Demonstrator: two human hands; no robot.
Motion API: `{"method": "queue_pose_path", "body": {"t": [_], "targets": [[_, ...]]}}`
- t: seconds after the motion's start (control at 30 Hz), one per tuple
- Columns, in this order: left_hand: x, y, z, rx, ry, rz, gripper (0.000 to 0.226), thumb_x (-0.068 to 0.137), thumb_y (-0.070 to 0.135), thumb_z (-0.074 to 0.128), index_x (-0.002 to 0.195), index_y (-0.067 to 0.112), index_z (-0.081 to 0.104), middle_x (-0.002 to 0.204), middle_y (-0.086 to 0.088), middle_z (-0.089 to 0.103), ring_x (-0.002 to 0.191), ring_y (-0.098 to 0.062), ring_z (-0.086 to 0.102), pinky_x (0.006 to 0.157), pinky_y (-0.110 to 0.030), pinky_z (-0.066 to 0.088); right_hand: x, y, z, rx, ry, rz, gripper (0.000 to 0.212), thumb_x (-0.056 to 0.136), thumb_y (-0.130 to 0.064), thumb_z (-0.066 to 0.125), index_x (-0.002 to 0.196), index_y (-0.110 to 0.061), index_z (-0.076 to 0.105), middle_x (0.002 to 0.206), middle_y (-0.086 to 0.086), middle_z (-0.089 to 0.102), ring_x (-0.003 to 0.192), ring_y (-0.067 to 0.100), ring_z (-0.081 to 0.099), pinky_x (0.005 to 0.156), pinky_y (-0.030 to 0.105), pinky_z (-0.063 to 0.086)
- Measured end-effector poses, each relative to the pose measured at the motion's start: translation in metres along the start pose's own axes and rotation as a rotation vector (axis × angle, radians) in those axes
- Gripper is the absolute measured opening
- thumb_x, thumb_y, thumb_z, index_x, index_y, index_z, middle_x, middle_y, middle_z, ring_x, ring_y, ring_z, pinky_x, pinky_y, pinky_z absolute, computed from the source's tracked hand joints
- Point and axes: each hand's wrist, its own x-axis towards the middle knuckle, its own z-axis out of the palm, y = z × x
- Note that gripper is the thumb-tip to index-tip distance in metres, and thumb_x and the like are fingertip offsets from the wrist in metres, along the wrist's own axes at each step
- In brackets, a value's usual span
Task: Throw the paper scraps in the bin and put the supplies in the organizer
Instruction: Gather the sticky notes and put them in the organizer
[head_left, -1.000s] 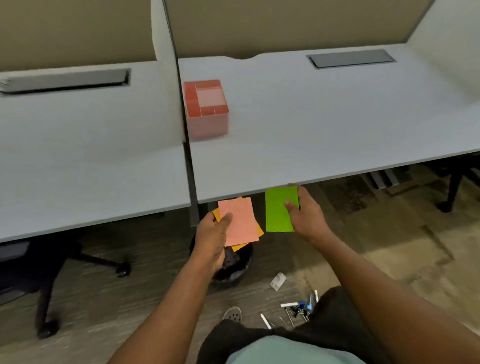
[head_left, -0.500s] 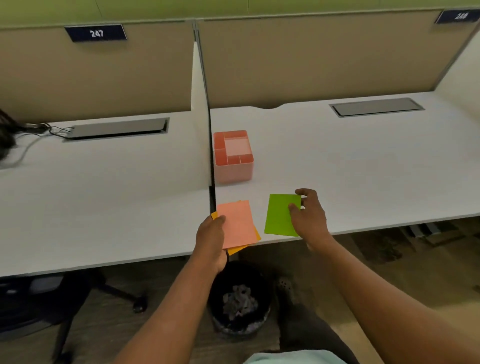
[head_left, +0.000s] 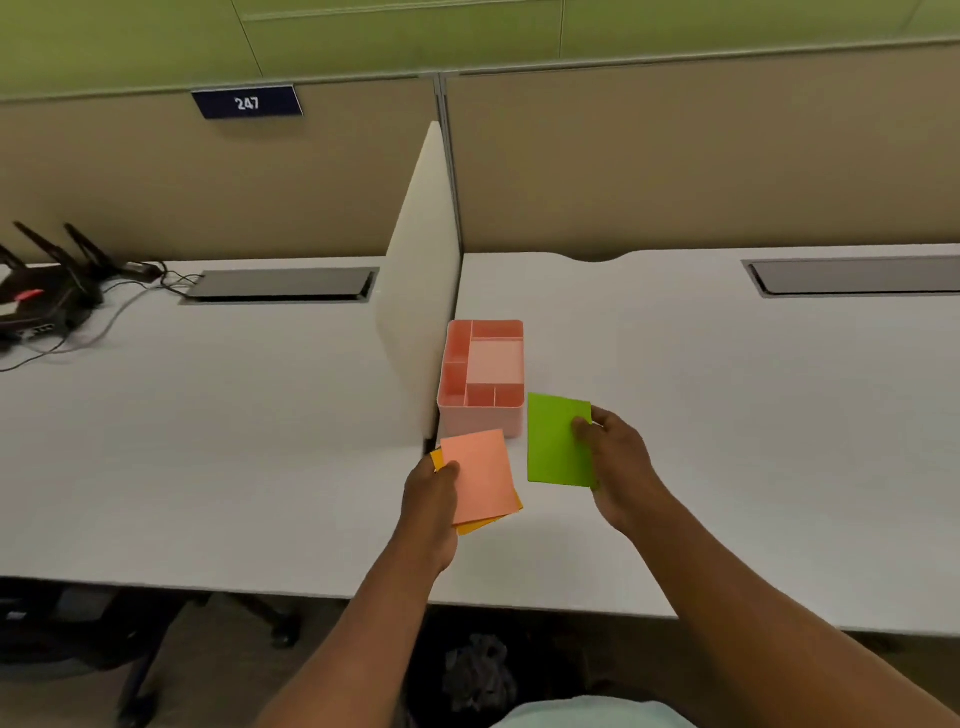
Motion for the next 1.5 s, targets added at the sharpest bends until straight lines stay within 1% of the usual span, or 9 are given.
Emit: {"method": "queue_pose_path", "body": {"t": [0.1,0.27,0.5,0.7,0.9,1.2,1.27,1.37,1.5], "targets": [[0.004,0.0,0.024,-0.032,-0.054,-0.039,0.027,0.098,0.006,0.041,0.109,0.022,0.06,0.109,-0.009,0.065,0.097,-0.033,0.06,0.085,-0.054,0.051,0.017,0.02,-0.005,-0.063,-0.123,0.127,0.017,0.099,-0.014,0.05,0.112,-0.016,0.062,0.118,0.011,0.065,0.11,0.031,0.061,0.096,0.049,0.049],[0.014,-0.008,0.055,0.01,-0.088,-0.082,0.027,0.097,0.007,0.039,0.104,0.021,0.061,0.107,-0.014,0.066,0.093,-0.031,0.061,0.078,-0.044,0.052,0.033,0.042,-0.003,-0.16,-0.198,0.182,0.019,0.102,-0.016,0.041,0.117,-0.019,0.053,0.121,0.008,0.06,0.112,0.028,0.057,0.097,0.05,0.048],[0.03,-0.019,0.082,0.226,-0.086,0.021,0.033,0.088,0.001,0.041,0.105,0.025,0.056,0.105,-0.007,0.062,0.095,-0.024,0.059,0.08,-0.038,0.05,0.048,0.037,0.005,-0.426,-0.257,0.033,0.022,0.094,-0.006,0.039,0.11,-0.017,0.048,0.1,0.001,0.057,0.088,0.014,0.054,0.069,0.028,0.044],[0.047,-0.034,0.083,0.456,-0.085,0.105,0.045,0.08,-0.013,0.043,0.106,0.023,0.049,0.098,0.0,0.056,0.087,-0.011,0.054,0.066,-0.017,0.044,0.063,0.064,-0.001,-0.553,-0.297,-0.123,0.034,0.088,0.008,0.039,0.114,-0.014,0.042,0.106,0.003,0.058,0.093,0.016,0.056,0.079,0.032,0.048],[0.058,-0.057,0.086,0.556,-0.083,0.118,0.038,0.082,-0.013,0.043,0.104,0.016,0.053,0.098,0.006,0.057,0.088,-0.008,0.055,0.066,-0.014,0.042,0.078,0.083,-0.006,-0.664,-0.337,-0.145,0.041,0.083,0.016,0.039,0.102,-0.019,0.046,0.102,-0.012,0.059,0.098,0.004,0.058,0.074,0.006,0.043],[0.07,-0.064,0.084,0.615,-0.076,0.11,0.027,0.089,-0.005,0.047,0.104,0.017,0.052,0.095,0.003,0.058,0.084,-0.011,0.054,0.067,-0.017,0.044,0.087,0.095,-0.008,-0.739,-0.419,-0.167,0.03,0.09,0.01,0.041,0.107,-0.015,0.041,0.101,-0.01,0.058,0.092,0.007,0.059,0.073,0.011,0.046],[0.071,-0.062,0.08,0.64,-0.082,0.104,0.028,0.089,-0.005,0.047,0.106,0.018,0.051,0.098,0.0,0.058,0.085,-0.012,0.054,0.065,-0.016,0.043,0.088,0.093,-0.009,-0.803,-0.463,-0.197,0.029,0.091,0.006,0.043,0.108,-0.016,0.039,0.1,-0.002,0.06,0.085,0.014,0.06,0.071,0.022,0.049],[0.071,-0.056,0.073,0.665,-0.063,0.129,0.032,0.088,-0.004,0.046,0.109,0.02,0.051,0.1,0.0,0.059,0.087,-0.015,0.055,0.062,-0.014,0.041,0.087,0.083,-0.008,-0.879,-0.424,-0.311,0.029,0.088,-0.001,0.052,0.107,-0.021,0.044,0.094,0.001,0.061,0.08,0.018,0.059,0.066,0.025,0.047],[0.07,-0.022,0.065,0.632,0.027,0.254,0.031,0.09,-0.002,0.05,0.105,0.025,0.05,0.095,0.005,0.058,0.084,-0.007,0.056,0.06,-0.007,0.041,0.087,0.055,0.004,-0.837,-0.319,-0.533,0.027,0.09,-0.02,0.064,0.117,-0.021,0.059,0.106,-0.01,0.067,0.091,0.007,0.062,0.08,0.023,0.052]]}}
